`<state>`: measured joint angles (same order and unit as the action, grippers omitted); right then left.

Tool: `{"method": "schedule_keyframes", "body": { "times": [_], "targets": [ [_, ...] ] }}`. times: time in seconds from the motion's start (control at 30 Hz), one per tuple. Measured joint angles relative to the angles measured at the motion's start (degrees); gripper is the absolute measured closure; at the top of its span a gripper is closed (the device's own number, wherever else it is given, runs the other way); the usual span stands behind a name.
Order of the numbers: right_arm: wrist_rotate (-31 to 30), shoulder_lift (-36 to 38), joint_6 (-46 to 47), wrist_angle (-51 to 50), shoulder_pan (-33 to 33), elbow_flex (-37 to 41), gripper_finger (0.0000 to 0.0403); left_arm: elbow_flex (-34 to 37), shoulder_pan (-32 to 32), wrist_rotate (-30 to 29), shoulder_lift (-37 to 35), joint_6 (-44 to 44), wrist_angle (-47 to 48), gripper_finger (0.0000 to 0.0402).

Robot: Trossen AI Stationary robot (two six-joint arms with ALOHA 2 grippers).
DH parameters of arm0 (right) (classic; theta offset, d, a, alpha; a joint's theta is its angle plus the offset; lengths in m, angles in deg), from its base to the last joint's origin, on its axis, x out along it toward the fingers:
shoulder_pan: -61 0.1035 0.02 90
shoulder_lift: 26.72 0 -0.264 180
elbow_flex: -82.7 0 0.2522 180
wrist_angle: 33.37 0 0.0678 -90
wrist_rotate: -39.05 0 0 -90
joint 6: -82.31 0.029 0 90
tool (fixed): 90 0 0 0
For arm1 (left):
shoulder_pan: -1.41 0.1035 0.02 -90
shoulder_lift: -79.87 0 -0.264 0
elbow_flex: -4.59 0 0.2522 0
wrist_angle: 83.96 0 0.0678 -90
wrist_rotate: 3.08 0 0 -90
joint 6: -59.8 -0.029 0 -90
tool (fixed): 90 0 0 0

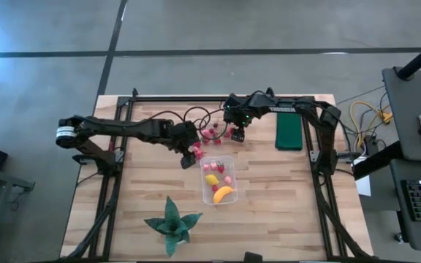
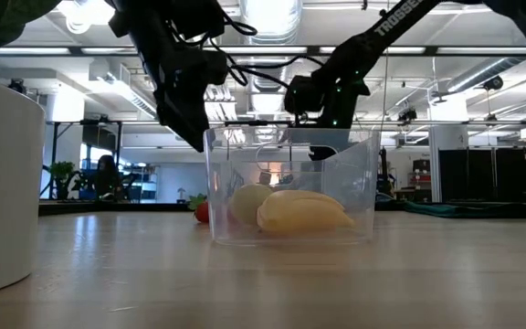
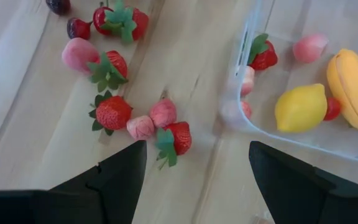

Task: Pick and placing Produce into tupperware
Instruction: Put the strawberry into the transparent bin

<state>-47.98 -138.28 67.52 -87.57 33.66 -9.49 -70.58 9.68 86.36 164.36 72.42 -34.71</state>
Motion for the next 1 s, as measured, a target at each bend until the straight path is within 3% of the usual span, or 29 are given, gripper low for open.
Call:
{"method": "schedule_keyframes", "body": {
  "times": [0.27,1.0],
  "targets": [
    [0.02,-4.19,-0.46,-1.38,0.01,-0.94,0.0147,0.23,-0.01,-0.47,0.0,0.1,0.17,0.0133],
    [0.2,-3.93,-2.98,3.56,-0.35,-0.81,0.0165,0.94,-0.01,-0.87,0.0,0.48,-0.55,0.0133]
  ]
}}
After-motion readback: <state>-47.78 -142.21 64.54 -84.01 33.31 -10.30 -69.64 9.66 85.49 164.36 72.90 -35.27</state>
